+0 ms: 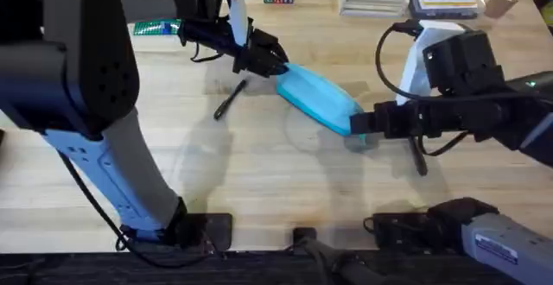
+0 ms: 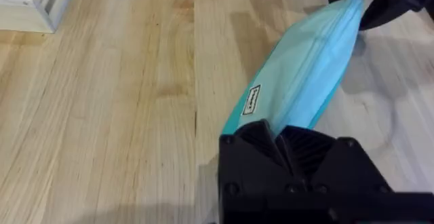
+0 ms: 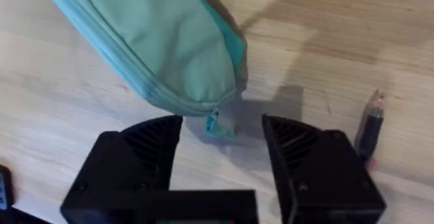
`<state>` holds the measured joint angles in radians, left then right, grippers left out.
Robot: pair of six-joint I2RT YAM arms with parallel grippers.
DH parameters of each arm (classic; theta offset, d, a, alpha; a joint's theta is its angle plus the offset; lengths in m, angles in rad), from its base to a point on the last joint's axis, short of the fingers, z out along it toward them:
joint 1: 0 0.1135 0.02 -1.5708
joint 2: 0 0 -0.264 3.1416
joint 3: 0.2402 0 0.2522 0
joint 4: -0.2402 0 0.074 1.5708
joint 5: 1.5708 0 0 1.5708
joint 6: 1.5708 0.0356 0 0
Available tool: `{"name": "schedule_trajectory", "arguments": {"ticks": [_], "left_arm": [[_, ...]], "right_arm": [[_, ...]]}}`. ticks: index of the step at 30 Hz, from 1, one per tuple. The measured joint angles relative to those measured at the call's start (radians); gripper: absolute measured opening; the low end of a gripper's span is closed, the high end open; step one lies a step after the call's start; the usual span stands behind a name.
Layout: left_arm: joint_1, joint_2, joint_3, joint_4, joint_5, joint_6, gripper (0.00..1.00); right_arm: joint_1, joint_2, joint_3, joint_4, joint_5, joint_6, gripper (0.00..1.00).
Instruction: Unzip the bag, pick up the pens from the table one at a time and place them inside, then zip the bag closed.
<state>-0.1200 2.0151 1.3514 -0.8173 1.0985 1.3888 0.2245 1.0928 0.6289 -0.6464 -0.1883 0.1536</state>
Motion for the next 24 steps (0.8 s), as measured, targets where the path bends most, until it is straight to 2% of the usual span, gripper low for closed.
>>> {"name": "schedule_trajectory", "arguments": {"ticks": [1, 7, 10, 15, 24], "left_arm": [[0.000, 0.000, 0.000, 0.000, 0.000, 0.000, 0.042], [0.000, 0.000, 0.000, 0.000, 0.000, 0.000, 0.042], [0.000, 0.000, 0.000, 0.000, 0.000, 0.000, 0.042], [0.000, 0.000, 0.000, 0.000, 0.000, 0.000, 0.042], [0.000, 0.000, 0.000, 0.000, 0.000, 0.000, 0.042]], "right_arm": [[0.000, 0.001, 0.000, 0.000, -0.003, -0.004, 0.429], [0.000, 0.001, 0.000, 0.003, -0.011, -0.005, 0.380], [0.000, 0.001, 0.000, 0.003, -0.013, -0.005, 0.234], [0.000, 0.001, 0.000, 0.002, -0.020, -0.005, 0.042], [0.000, 0.001, 0.000, 0.002, -0.022, -0.004, 0.033]]}}
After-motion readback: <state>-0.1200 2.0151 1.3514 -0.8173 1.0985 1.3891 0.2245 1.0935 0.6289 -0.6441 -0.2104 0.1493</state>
